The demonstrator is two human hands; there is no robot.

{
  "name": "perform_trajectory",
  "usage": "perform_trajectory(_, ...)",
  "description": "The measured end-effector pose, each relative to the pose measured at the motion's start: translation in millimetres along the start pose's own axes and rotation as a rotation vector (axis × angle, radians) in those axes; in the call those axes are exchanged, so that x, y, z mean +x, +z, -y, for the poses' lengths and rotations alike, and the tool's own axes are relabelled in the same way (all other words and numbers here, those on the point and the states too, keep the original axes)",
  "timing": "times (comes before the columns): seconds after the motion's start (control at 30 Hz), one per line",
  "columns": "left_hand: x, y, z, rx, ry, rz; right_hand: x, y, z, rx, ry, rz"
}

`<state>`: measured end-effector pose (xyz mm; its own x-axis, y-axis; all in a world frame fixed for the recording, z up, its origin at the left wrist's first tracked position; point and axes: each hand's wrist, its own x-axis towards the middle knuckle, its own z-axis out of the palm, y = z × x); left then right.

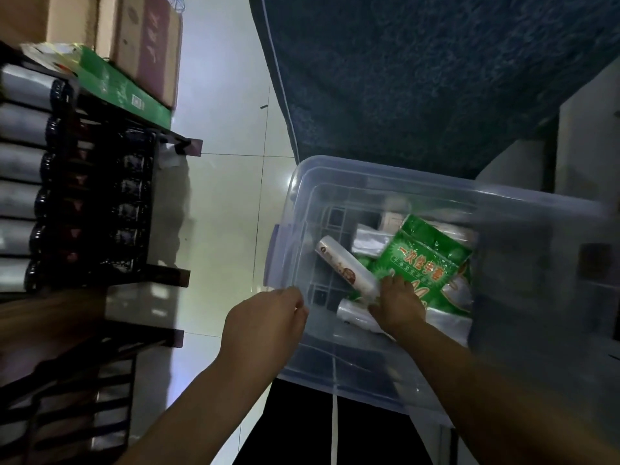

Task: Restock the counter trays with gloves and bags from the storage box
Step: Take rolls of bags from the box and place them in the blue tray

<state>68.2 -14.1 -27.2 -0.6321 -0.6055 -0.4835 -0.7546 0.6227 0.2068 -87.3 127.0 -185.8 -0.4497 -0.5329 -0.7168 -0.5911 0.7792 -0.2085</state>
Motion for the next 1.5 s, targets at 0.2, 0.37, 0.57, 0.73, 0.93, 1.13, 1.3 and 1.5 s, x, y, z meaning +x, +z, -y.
perform_trajectory(0.2, 16, -2, -14, -0.010, 0.090, 0.049, -33, -47, -2, 0.736, 0.101, 0.052)
perform_trajectory(0.37, 38, -6, -39, 0.100, 0.375, 0.024, -75, -94, -18, 0.959, -0.033, 0.167)
perform_trajectory(0.57, 49, -28, -53, 0.283, 0.615, 0.044, -98, -116, -35, 1.166, -0.129, 0.337)
perform_trajectory(0.73, 53, -48, -39, 0.309, 0.470, -0.057, -73, -82, -59, 0.948, 0.033, 0.045)
perform_trajectory(0.93, 52, -57, -8, 0.302, 0.284, -0.185, -46, -17, -71, 0.135, 0.004, 0.191)
perform_trajectory(1.13, 38, -51, 2, 0.295, 0.230, -0.164, -41, 1, -65, -0.251, -0.006, 0.289)
perform_trajectory(1.3, 25, -55, 2, 0.222, 0.214, -0.165, -52, -23, -52, -0.290, -0.017, 0.214)
perform_trajectory(1.5, 4, -78, -5, 0.142, 0.280, -0.202, -108, -62, -42, -0.107, 0.071, 0.052)
